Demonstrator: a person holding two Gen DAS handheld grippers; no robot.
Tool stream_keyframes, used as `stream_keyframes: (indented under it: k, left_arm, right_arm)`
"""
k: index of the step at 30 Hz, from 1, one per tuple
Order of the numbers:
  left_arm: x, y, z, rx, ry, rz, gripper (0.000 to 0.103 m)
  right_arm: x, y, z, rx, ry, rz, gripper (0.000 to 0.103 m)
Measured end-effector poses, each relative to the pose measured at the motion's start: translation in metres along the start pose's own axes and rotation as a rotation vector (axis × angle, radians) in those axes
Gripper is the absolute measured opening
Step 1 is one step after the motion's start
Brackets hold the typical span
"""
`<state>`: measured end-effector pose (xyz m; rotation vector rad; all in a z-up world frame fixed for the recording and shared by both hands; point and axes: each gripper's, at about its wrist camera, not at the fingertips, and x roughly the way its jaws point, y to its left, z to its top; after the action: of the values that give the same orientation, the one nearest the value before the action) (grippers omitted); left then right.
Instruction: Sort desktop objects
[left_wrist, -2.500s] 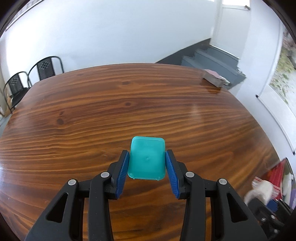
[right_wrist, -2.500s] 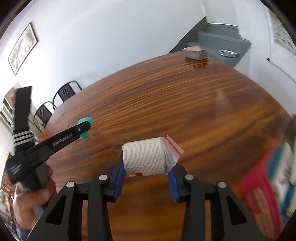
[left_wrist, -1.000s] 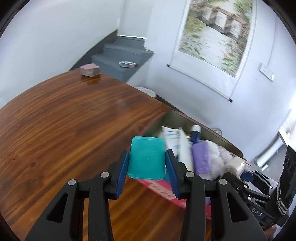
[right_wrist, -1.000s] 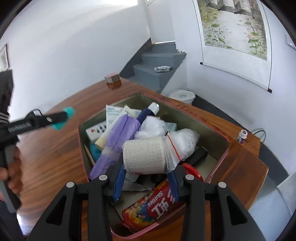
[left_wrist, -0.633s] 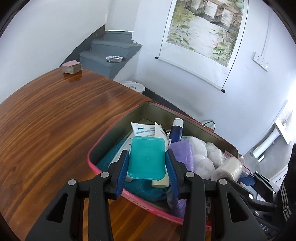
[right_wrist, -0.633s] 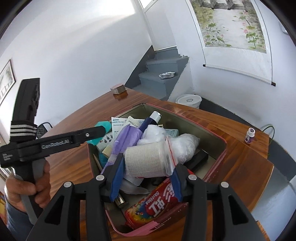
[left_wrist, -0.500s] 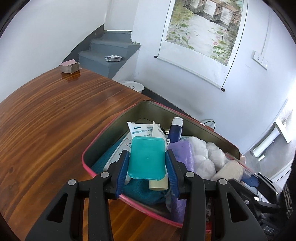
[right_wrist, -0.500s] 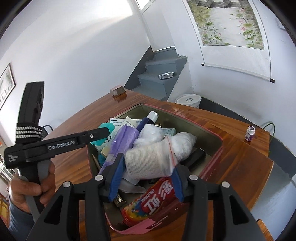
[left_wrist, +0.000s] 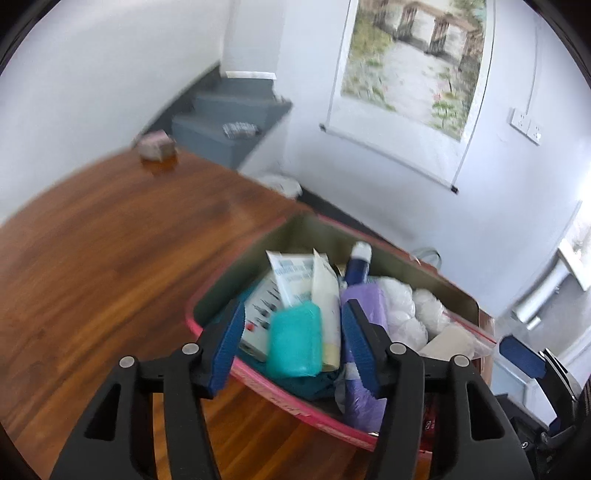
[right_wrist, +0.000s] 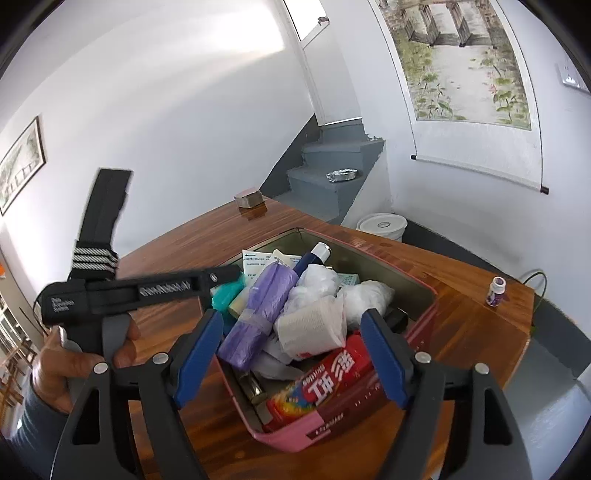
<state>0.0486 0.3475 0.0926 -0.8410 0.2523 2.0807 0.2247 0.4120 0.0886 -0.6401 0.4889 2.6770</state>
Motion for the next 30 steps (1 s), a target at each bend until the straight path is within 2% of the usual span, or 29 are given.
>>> stream_keyframes:
  k: [1, 2, 5, 6, 9, 14, 18, 23, 27, 30]
  left_arm:
    - [-0.007, -0.001, 0.001, 0.01, -0.024, 0.019, 0.06]
    - [-0.016, -0.002, 0.001, 0.021, -0.051, 0.041, 0.064]
    - [-0.045, -0.009, -0.003, 0.052, -0.142, 0.119, 0.085]
    - [-0.051, -0.01, -0.005, 0.058, -0.16, 0.13, 0.087]
    - [-0.068, -0.015, -0.01, 0.061, -0.183, 0.125, 0.087]
    - [-0.079, -0.022, -0.022, 0.015, -0.149, 0.056, 0.087]
    - [-0.083, -0.037, -0.03, 0.051, -0.149, 0.114, 0.087]
    - [-0.088, -0.057, -0.041, 0.119, -0.153, 0.201, 0.087]
    - [-0.091, -0.065, -0.044, 0.152, -0.165, 0.24, 0.087]
    - [-0.092, -0.065, -0.045, 0.151, -0.156, 0.23, 0.087]
  right_arm:
    - [-0.003, 0.0, -0.002, 0.001, 0.007, -0.005, 0.086]
    - [-0.005, -0.001, -0.005, 0.006, 0.014, -0.012, 0.09]
    - [-0.013, -0.003, -0.011, 0.02, 0.037, -0.031, 0.091]
    - [-0.015, -0.004, -0.012, 0.021, 0.044, -0.035, 0.091]
    - [-0.024, -0.001, -0.016, 0.013, 0.059, -0.052, 0.102]
    - [-0.04, 0.013, -0.022, -0.045, 0.039, -0.114, 0.102]
    - [-0.049, 0.025, -0.03, -0.09, 0.037, -0.135, 0.102]
    - [-0.047, 0.025, -0.037, -0.08, 0.084, -0.141, 0.102]
    - [-0.049, 0.019, -0.042, -0.036, 0.098, -0.128, 0.102]
    - [-0.049, 0.018, -0.044, -0.031, 0.1, -0.134, 0.102]
